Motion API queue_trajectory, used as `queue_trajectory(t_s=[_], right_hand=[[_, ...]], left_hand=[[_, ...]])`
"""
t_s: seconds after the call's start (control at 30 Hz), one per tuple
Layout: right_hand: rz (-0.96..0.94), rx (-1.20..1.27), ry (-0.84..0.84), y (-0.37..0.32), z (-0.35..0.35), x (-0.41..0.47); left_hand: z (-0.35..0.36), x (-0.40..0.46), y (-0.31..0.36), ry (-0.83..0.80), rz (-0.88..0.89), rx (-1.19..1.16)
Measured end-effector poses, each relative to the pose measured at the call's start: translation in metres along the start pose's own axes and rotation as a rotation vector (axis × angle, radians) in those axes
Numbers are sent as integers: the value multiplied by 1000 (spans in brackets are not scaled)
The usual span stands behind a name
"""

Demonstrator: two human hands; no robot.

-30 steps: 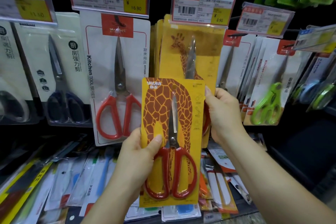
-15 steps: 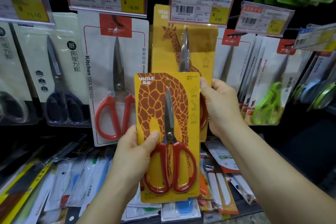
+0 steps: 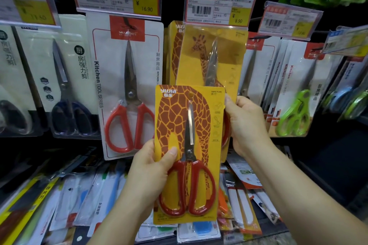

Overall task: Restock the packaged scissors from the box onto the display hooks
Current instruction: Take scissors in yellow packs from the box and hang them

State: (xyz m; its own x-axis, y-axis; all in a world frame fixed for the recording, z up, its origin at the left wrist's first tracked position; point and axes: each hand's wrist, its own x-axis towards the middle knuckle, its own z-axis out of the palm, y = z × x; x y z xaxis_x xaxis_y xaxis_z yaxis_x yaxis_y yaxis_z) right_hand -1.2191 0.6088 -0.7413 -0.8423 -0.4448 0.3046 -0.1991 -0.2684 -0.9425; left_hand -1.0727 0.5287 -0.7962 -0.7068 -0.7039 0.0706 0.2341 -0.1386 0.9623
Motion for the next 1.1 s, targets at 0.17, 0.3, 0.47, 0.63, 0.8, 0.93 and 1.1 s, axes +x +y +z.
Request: queue_trajectory(t_s=[0.17,0.3,0.47,0.63,0.8,0.93,1.1], right_hand=[[-32,-34,-37,-4,3,-1],[-74,-53,-58,-10,6,2],[-70,-67,-69,-11,7,7],[-60,-71,-54,-12,6,7],[-58,-77,-29,-11,4,7],[-52,-67,-25,-10,4,6],[-31,-17,-31,-9,7,6]], left_hand=[[-1,2,0,7,3,9],[-2,2,1,13,12,1],[-5,4,6,25,25,13],[-11,3,11,36,30,54],[-18,5,15,91,42,72],[-23,6,14,113,33,114],[-22,6,13,125,30,108]])
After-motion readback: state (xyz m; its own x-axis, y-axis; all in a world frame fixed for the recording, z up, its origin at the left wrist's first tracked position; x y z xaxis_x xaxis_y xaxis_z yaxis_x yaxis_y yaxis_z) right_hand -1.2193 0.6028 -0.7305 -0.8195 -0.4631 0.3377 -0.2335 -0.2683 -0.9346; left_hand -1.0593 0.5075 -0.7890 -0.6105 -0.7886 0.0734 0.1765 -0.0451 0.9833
